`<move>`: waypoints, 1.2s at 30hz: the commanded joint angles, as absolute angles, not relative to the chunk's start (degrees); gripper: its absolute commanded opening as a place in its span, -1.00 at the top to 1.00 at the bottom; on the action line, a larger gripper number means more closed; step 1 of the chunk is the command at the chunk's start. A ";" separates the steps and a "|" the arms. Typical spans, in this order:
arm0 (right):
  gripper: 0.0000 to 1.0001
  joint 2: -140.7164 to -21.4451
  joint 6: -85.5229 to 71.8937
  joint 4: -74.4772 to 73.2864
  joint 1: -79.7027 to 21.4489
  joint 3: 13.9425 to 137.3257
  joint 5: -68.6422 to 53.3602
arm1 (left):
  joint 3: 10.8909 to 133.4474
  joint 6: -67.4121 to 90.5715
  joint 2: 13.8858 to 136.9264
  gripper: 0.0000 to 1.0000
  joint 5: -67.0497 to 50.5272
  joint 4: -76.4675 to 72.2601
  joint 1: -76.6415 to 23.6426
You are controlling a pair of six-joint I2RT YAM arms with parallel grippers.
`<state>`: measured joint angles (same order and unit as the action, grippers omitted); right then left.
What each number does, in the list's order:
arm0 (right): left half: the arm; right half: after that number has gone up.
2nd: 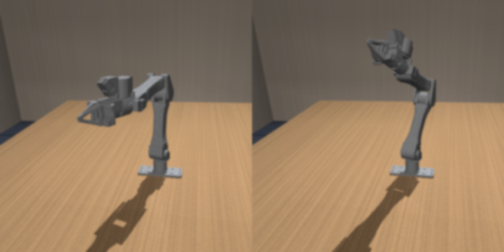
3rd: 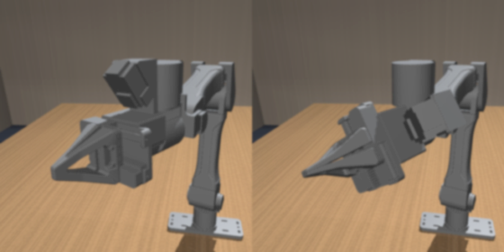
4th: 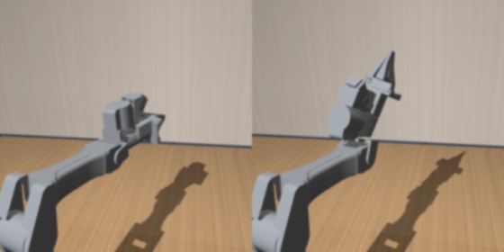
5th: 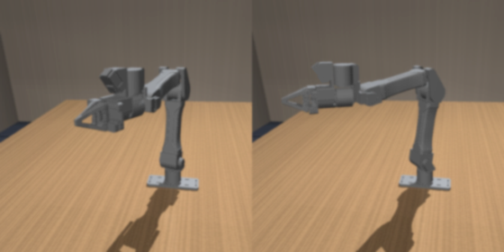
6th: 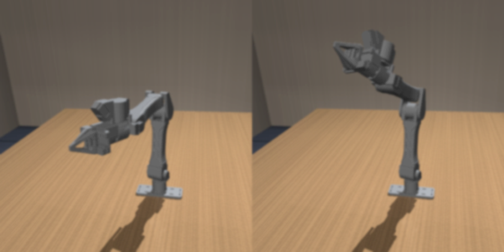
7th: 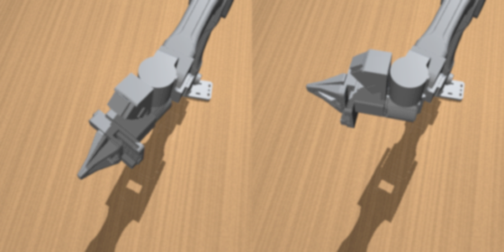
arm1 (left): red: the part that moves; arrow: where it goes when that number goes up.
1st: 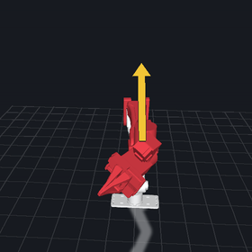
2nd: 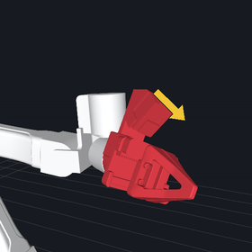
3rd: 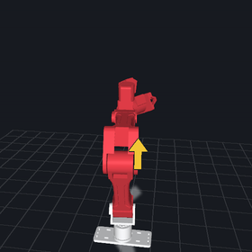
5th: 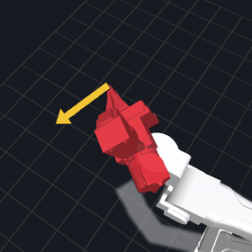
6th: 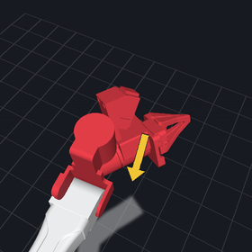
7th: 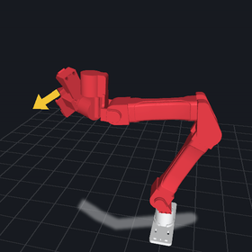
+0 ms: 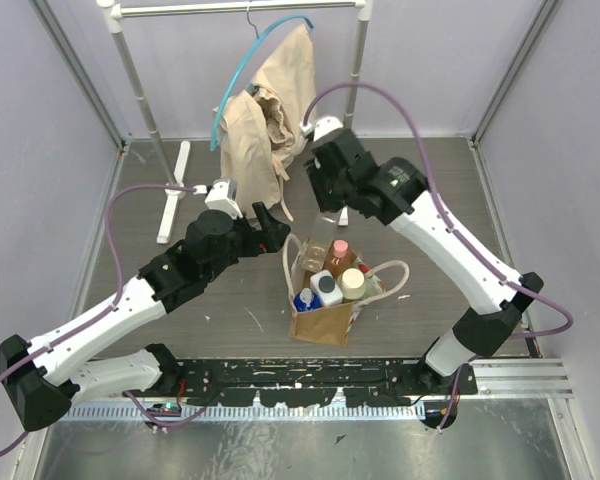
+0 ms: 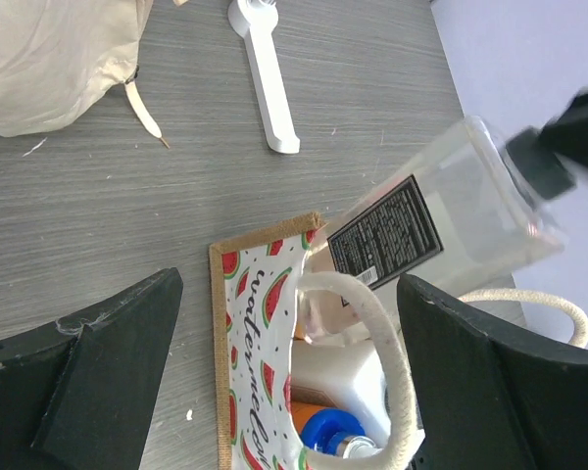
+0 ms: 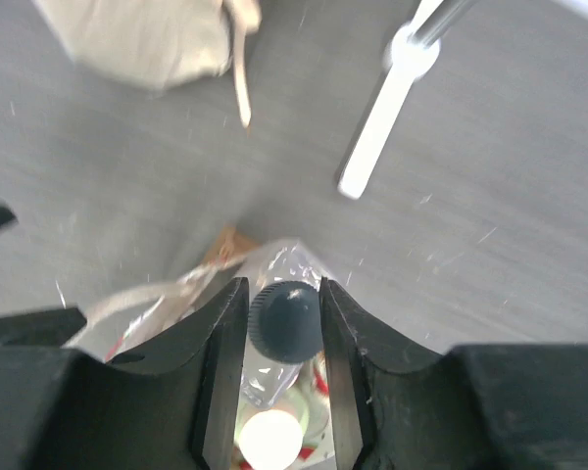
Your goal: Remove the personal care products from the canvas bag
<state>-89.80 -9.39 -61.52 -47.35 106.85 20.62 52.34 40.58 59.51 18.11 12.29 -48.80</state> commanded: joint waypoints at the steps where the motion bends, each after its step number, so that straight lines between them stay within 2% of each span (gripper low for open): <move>1: 0.98 -89.39 -5.72 -57.52 -43.60 117.84 24.11 | 51.82 40.70 58.91 -0.96 18.83 12.11 -49.01; 7: 0.96 -91.00 -5.08 -56.60 -36.89 120.15 20.39 | 51.54 41.00 58.80 -0.96 18.70 12.39 -49.01; 12: 0.90 -90.34 -6.05 -54.45 -34.12 114.80 15.73 | 51.29 40.88 58.35 -0.96 19.38 12.78 -48.96; 15: 0.81 -89.90 -6.86 -54.04 -34.01 111.31 12.07 | 51.24 40.43 58.12 -0.96 19.79 12.74 -48.97; 20: 0.48 -87.99 -8.63 -52.46 -34.53 102.34 -0.66 | 51.41 40.12 58.72 -0.96 20.09 12.49 -48.96; 22: 0.36 -86.44 -8.97 -51.89 -35.76 97.70 -1.42 | 51.34 39.85 58.98 -0.96 19.95 12.50 -48.98; 27: 0.25 -84.23 -8.56 -51.78 -38.93 90.46 -2.53 | 51.11 39.86 59.94 -0.96 19.66 12.10 -49.03; 36: 0.00 -84.32 -8.05 -50.41 -42.88 85.86 -4.74 | 51.80 40.25 62.15 -0.96 18.19 11.86 -48.98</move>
<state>-86.83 -8.25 -53.52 -41.85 86.19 -2.90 52.31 40.56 61.84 18.46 13.17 -48.80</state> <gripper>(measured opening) 0.477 0.979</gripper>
